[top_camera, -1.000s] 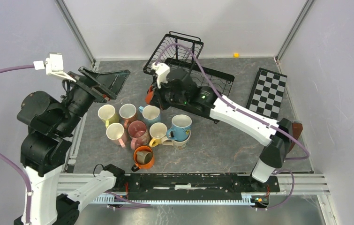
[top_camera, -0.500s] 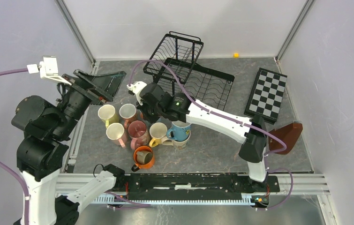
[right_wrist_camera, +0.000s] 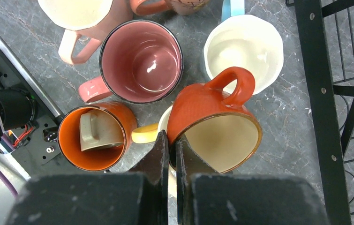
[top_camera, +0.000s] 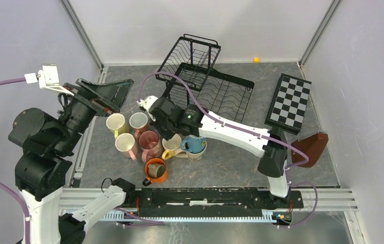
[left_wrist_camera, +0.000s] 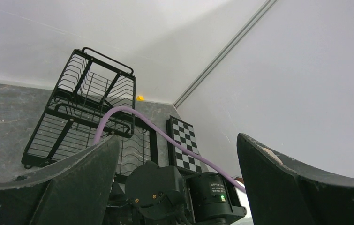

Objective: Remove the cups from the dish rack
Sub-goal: Place the cup into the cup.

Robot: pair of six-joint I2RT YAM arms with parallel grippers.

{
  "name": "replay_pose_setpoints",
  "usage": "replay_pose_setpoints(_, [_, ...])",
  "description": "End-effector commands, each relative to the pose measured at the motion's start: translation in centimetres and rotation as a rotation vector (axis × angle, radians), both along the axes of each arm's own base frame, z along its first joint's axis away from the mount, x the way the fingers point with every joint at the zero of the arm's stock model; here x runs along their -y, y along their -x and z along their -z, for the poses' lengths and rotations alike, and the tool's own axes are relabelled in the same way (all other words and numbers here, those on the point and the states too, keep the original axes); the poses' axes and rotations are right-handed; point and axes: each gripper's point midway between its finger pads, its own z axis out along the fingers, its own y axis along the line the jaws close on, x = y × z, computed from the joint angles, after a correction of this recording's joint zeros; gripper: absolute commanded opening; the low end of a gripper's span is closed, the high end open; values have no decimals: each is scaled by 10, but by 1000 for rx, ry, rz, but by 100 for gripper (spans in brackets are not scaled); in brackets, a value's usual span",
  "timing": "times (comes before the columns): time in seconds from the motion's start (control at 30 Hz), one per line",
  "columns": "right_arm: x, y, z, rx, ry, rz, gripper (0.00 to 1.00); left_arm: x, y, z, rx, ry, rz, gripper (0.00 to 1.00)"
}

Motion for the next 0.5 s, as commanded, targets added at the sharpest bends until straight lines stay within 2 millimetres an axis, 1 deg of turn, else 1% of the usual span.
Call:
replay_pose_setpoints(0.0, [-2,2,2,29,13,-2,0,-4,2,-5,36,-33,-16,100])
replay_pose_setpoints(0.23, [4,8,23,12,61,1,0,-2,-1,0,24,-36,-11,100])
replay_pose_setpoints(0.47, [6,10,33,7,87,1,0,-1,-4,3,17,-41,-13,100])
